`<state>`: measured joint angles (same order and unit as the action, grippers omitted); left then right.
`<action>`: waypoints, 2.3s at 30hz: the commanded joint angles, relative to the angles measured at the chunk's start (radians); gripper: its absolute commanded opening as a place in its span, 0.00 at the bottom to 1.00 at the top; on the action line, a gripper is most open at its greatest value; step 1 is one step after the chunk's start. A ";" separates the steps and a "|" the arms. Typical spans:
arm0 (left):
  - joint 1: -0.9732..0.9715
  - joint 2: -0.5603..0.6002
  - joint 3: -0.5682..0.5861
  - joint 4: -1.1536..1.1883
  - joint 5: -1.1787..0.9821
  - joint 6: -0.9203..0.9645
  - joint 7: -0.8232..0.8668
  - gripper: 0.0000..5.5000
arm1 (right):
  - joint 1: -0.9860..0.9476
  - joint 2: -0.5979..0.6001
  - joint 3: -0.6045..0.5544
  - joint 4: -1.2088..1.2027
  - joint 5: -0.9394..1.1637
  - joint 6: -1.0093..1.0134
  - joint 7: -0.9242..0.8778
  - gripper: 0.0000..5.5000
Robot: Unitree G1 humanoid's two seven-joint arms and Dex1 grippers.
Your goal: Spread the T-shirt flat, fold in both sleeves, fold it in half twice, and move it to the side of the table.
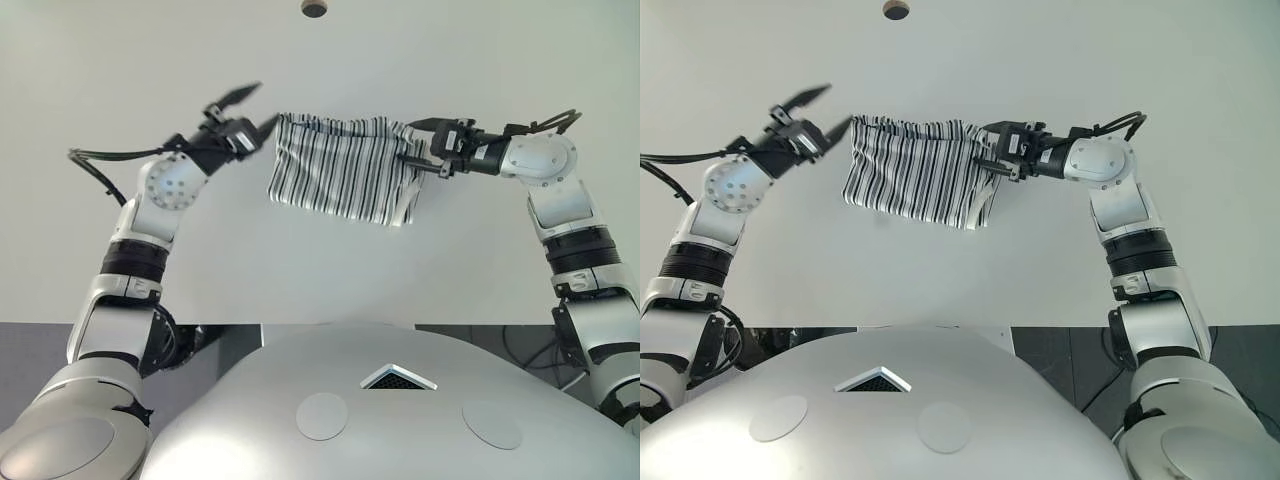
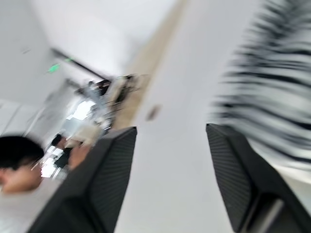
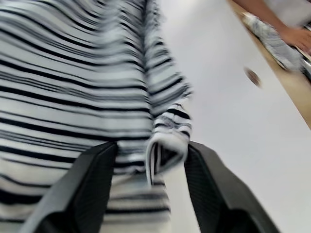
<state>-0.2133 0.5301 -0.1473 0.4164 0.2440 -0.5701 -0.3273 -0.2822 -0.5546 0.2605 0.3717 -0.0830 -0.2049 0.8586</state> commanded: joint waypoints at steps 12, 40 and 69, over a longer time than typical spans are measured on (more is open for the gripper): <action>0.065 -0.100 0.191 -0.246 -0.226 0.020 0.061 0.53 | 0.045 0.131 -0.042 -0.289 0.176 0.077 -0.095 0.73; 0.284 -0.217 0.255 -0.589 -0.099 0.013 0.203 0.53 | -0.196 -0.082 -0.296 1.007 0.200 0.212 -0.389 0.73; 0.329 -0.282 0.281 -0.694 -0.046 0.025 0.297 0.53 | -0.212 0.067 -0.650 0.275 0.257 -0.070 -0.831 0.73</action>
<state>0.1293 0.2670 0.1230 -0.2363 0.2041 -0.5593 -0.0591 -0.5764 -0.5668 -0.4566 1.0240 0.2303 -0.2024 0.0745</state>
